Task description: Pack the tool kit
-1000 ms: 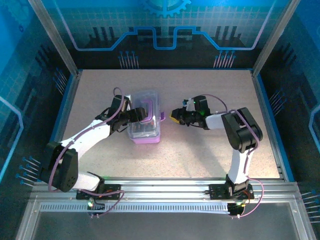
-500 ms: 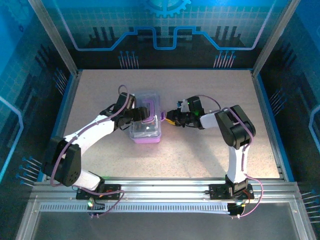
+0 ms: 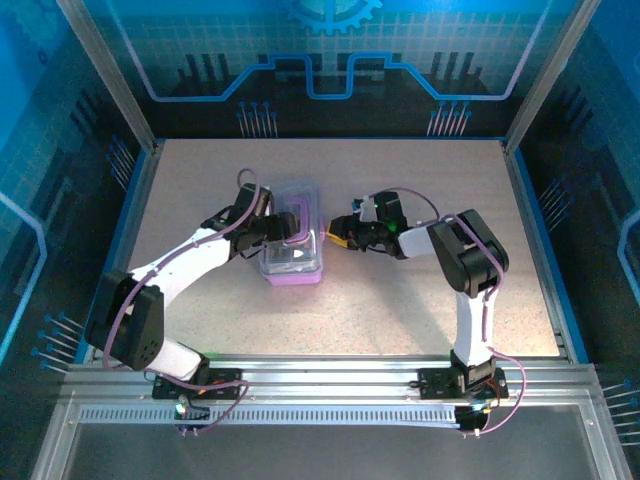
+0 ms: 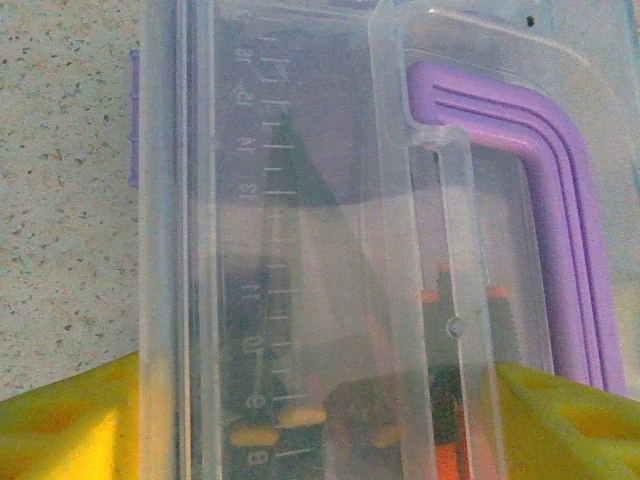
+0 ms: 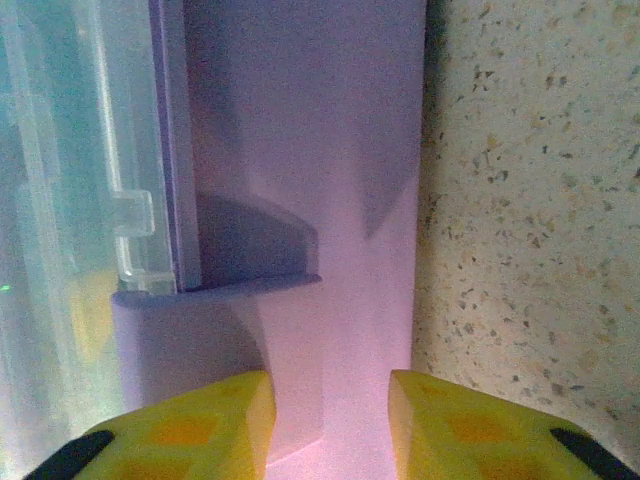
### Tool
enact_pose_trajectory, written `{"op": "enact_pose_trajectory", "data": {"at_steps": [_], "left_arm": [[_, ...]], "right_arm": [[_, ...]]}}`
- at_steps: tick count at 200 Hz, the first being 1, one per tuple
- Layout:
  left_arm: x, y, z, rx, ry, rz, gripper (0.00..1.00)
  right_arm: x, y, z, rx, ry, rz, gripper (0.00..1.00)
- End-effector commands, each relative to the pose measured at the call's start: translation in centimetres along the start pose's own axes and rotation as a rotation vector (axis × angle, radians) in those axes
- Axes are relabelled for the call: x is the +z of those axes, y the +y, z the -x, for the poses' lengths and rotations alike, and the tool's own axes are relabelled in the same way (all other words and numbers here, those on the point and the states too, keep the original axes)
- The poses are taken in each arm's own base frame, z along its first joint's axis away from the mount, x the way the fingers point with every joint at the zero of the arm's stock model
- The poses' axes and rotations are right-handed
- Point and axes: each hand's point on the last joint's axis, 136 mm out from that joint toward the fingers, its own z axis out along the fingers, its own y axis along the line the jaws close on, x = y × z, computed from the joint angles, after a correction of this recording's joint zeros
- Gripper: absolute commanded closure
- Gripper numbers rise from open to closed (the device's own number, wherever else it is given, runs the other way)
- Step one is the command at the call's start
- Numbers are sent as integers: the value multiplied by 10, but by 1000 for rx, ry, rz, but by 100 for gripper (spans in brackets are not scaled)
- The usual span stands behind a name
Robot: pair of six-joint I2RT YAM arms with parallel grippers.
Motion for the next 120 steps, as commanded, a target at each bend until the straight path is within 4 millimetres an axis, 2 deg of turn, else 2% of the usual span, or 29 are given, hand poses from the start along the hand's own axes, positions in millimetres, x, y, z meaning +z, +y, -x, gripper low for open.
{"op": "enact_pose_trajectory", "data": {"at_steps": [1, 45, 120], "left_arm": [[20, 62, -140, -85, 501, 198, 72], [21, 50, -141, -140, 507, 94, 74], [16, 40, -139, -175, 497, 19, 76]], "right_arm": [[3, 27, -5, -43, 32, 149, 59], [2, 39, -4, -40, 30, 249, 51], [-8, 61, 7, -4, -20, 376, 50]]}}
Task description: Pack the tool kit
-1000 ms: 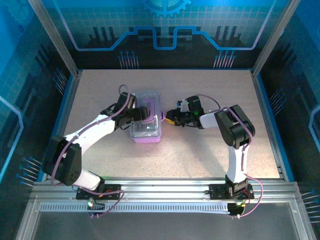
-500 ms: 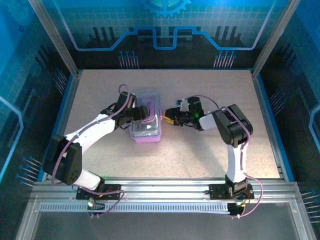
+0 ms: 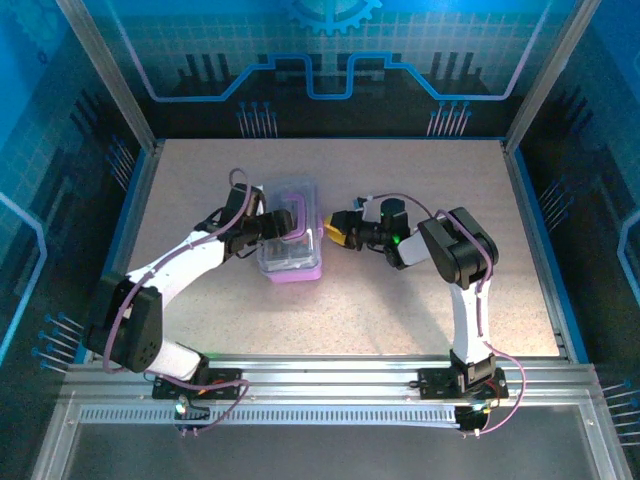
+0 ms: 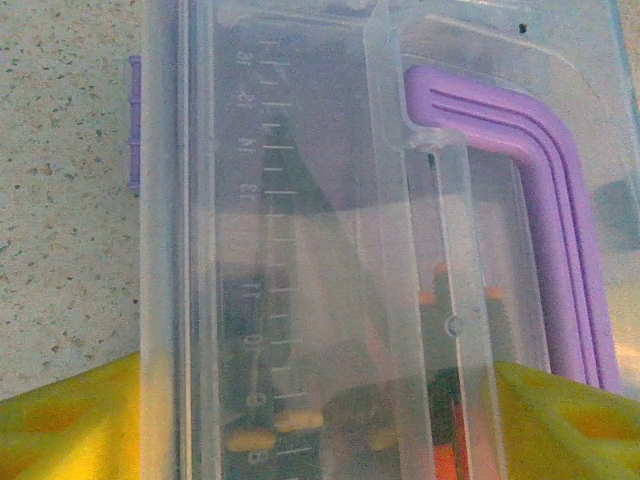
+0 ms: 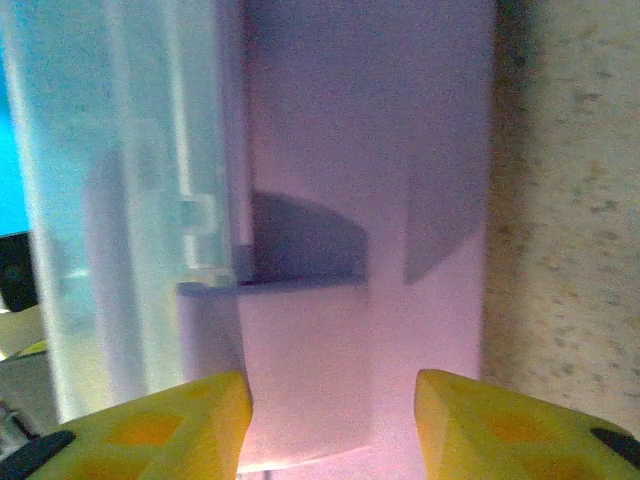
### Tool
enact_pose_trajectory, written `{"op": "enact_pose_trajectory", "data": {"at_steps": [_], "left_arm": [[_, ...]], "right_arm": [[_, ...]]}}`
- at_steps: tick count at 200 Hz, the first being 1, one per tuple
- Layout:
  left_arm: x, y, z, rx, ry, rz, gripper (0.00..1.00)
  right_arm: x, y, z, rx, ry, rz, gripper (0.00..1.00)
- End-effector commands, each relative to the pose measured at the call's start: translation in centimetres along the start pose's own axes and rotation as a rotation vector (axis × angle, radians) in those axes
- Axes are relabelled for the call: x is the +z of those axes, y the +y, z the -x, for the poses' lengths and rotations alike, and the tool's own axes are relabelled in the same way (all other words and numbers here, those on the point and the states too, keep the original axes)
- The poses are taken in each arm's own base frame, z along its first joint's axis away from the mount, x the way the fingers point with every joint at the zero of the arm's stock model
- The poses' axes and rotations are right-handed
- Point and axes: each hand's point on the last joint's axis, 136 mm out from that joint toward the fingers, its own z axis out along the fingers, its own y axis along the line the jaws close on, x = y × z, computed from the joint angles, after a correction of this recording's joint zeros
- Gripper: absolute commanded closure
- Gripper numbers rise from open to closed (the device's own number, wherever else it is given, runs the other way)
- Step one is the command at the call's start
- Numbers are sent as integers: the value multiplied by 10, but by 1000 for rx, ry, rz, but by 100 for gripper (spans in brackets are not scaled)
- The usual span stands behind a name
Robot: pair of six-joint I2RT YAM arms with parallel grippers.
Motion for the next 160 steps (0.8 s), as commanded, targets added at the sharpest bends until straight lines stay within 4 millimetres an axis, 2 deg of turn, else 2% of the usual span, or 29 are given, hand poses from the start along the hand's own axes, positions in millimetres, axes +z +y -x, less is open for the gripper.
{"op": "enact_pose_trajectory", "data": {"at_steps": [1, 38, 89, 160], "left_arm": [[9, 44, -144, -149, 517, 101, 75], [7, 40, -140, -152, 505, 84, 76], [6, 40, -139, -145, 500, 86, 76], [6, 43, -137, -139, 497, 105, 77]], "right_arm": [[3, 38, -5, -67, 30, 149, 49], [14, 28, -16, -60, 62, 116, 45], [7, -3, -20, -28, 59, 30, 42], [0, -15, -19, -17, 58, -14, 38]]}}
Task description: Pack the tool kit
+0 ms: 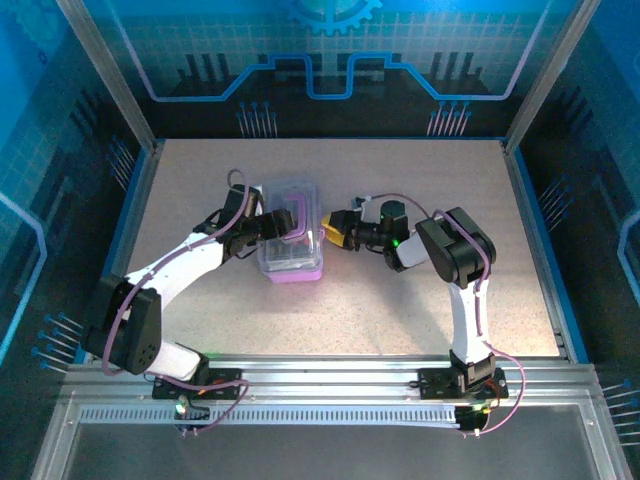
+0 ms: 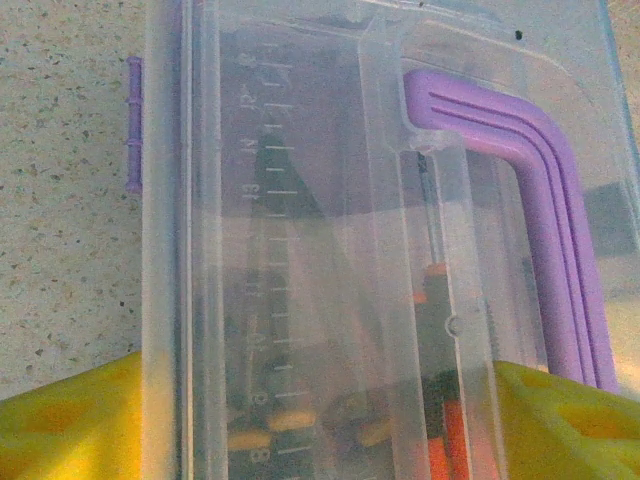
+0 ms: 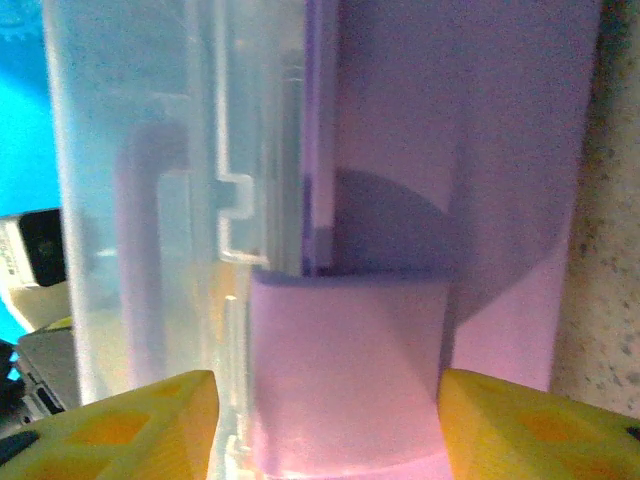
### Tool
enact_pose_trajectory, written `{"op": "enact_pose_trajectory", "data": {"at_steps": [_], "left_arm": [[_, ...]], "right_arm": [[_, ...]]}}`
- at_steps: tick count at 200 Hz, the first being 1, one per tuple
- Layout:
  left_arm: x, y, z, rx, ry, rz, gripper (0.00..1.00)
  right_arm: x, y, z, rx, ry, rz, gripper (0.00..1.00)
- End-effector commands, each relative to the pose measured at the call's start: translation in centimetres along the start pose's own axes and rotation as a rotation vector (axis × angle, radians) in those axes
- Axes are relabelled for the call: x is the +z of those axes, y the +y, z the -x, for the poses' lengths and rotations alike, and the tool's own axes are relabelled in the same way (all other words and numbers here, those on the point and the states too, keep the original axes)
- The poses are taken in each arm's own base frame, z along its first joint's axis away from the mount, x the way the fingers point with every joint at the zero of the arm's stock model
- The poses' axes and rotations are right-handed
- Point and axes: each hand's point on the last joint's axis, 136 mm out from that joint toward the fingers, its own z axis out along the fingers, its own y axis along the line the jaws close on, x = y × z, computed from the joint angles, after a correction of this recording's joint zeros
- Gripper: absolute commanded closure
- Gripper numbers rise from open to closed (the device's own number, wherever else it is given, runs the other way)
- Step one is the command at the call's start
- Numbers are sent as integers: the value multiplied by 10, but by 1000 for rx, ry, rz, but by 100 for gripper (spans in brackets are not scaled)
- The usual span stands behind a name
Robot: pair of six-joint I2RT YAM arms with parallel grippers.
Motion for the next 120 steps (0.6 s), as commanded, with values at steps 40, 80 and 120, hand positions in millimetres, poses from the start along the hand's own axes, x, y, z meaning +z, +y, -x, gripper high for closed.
{"op": "enact_pose_trajectory", "data": {"at_steps": [40, 80, 120], "left_arm": [[5, 50, -140, -135, 514, 147, 78], [4, 48, -138, -134, 509, 141, 78], [5, 47, -137, -131, 510, 140, 78]], "right_arm": [[4, -12, -10, 24, 48, 5, 36], [13, -3, -9, 17, 52, 52, 35], [12, 13, -7, 16, 39, 121, 35]]}}
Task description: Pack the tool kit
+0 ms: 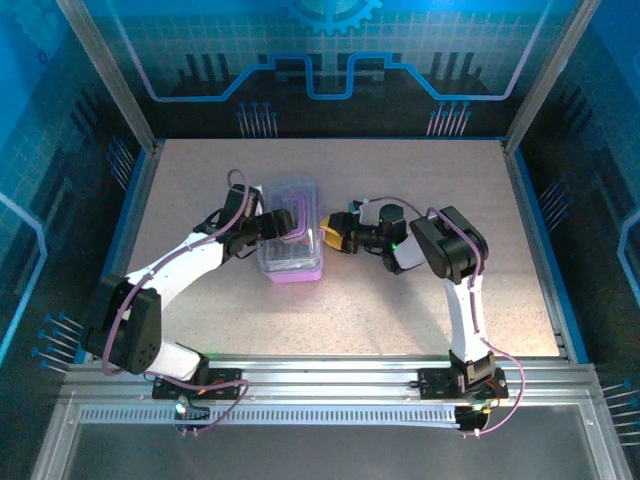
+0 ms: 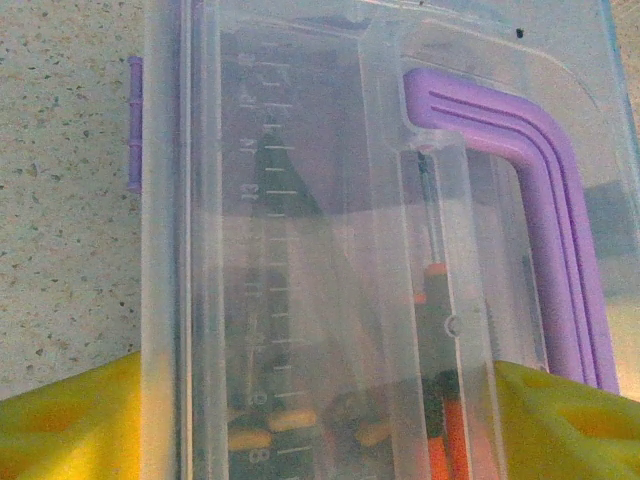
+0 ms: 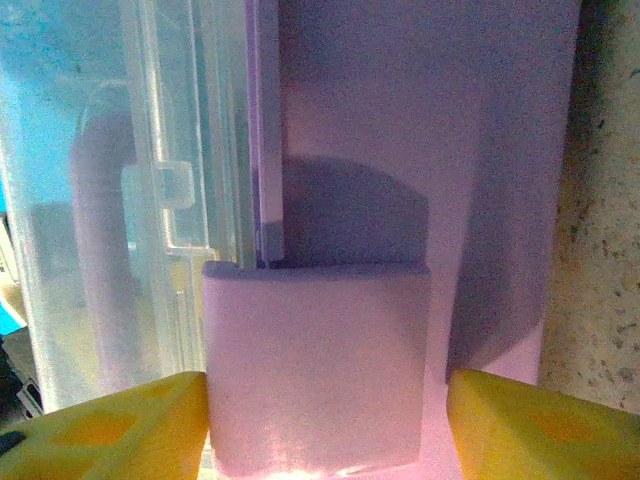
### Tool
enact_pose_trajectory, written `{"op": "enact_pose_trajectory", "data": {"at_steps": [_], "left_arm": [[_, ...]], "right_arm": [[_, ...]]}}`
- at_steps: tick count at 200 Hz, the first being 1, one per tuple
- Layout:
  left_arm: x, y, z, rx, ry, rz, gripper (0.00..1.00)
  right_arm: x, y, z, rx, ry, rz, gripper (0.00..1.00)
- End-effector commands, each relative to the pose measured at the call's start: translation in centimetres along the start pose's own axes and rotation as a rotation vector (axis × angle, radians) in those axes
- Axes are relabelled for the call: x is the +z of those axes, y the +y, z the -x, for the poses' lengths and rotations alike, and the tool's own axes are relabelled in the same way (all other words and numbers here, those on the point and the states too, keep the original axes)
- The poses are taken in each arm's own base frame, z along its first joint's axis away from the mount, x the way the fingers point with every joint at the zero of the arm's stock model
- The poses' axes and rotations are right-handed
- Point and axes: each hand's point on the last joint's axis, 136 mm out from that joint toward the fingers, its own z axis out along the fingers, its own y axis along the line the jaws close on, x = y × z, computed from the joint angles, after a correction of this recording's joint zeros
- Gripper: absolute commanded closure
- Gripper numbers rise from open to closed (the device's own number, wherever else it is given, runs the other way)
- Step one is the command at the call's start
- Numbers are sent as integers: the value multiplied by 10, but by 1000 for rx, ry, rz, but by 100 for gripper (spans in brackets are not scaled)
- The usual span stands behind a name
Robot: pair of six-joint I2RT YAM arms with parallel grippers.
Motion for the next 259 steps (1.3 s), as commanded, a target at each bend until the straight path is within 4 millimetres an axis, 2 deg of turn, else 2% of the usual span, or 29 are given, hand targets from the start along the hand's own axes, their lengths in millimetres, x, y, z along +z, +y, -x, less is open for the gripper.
{"op": "enact_pose_trajectory", "data": {"at_steps": [1, 27, 50, 103, 109, 132, 178, 183, 195, 216, 259], "left_arm": [[5, 48, -137, -130, 510, 140, 78], [5, 49, -138, -129, 510, 146, 78], [4, 52, -139, -125, 510, 159, 78], [3, 52, -138, -122, 514, 166, 79], [3, 52, -139, -120, 513, 167, 79], [0, 54, -138, -114, 515, 178, 79], [-10, 53, -133, -107, 500, 192, 80], [-11, 52, -131, -108, 498, 189, 80], [-13, 49, -128, -107, 495, 181, 80], [-15, 47, -123, -103, 482, 178, 80], [-15, 41, -121, -110, 483, 150, 81]], "right_arm": [[7, 18, -4, -30, 15, 76, 35], [2, 29, -3, -50, 5, 96, 36], [-5, 31, -2, -61, -13, 94, 36], [-11, 34, 5, -73, -42, 95, 37], [-14, 27, 1, -54, -46, 79, 38], [-16, 26, 5, -56, -57, 78, 39], [-14, 22, 8, -43, -63, 75, 40], [-11, 29, 13, -59, -64, 90, 40], [-10, 25, 14, -52, -69, 85, 37], [-8, 14, 13, -26, -67, 72, 34], [0, 11, 4, -26, -37, 69, 29]]}}
